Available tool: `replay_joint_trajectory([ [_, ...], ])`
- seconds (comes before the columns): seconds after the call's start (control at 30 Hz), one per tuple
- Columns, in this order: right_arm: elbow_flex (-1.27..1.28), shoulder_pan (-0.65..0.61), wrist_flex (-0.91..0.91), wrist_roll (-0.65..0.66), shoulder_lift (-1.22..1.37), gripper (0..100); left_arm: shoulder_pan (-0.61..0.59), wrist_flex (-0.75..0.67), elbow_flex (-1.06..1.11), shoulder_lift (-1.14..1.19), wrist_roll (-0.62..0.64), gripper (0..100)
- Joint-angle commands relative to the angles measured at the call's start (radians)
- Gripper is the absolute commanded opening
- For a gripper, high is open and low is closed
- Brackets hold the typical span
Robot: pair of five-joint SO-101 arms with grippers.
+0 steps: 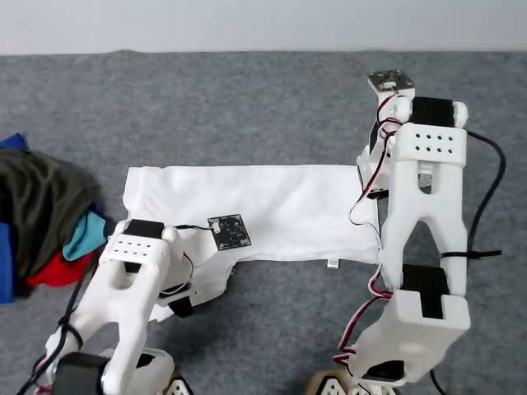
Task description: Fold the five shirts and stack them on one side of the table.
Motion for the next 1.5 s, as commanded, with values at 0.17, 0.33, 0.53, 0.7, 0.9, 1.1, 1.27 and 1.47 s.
replay_joint_trajectory([
  [0.17,-0.011,0.013,0.027,0.009,-0.056,1.7,-0.002,0.0,-0.105,0.18,0.014,23],
  [0.33,-0.011,0.013,0.028,0.009,-0.058,1.7,0.008,0.002,-0.151,0.278,0.014,13],
  [0.53,-0.012,0.015,0.028,0.009,-0.058,1.7,0.009,-0.002,-0.16,0.311,0.012,2],
  [0.7,-0.012,0.015,0.025,0.009,-0.058,1.7,0.009,0.021,-0.216,0.311,0.012,1],
  [0.9,-0.012,0.015,0.027,0.009,-0.058,1.7,0.008,0.157,-0.424,0.313,0.012,1],
  [1.1,-0.012,0.015,0.027,0.008,-0.058,1.7,0.009,0.186,-0.596,0.321,0.012,2],
  [1.27,-0.012,0.015,0.028,0.008,-0.058,1.7,0.002,0.109,-0.611,0.322,0.011,6],
  [1.47,-0.012,0.013,0.028,0.005,-0.058,1.7,0.0,-0.017,-0.611,0.328,0.012,11],
])
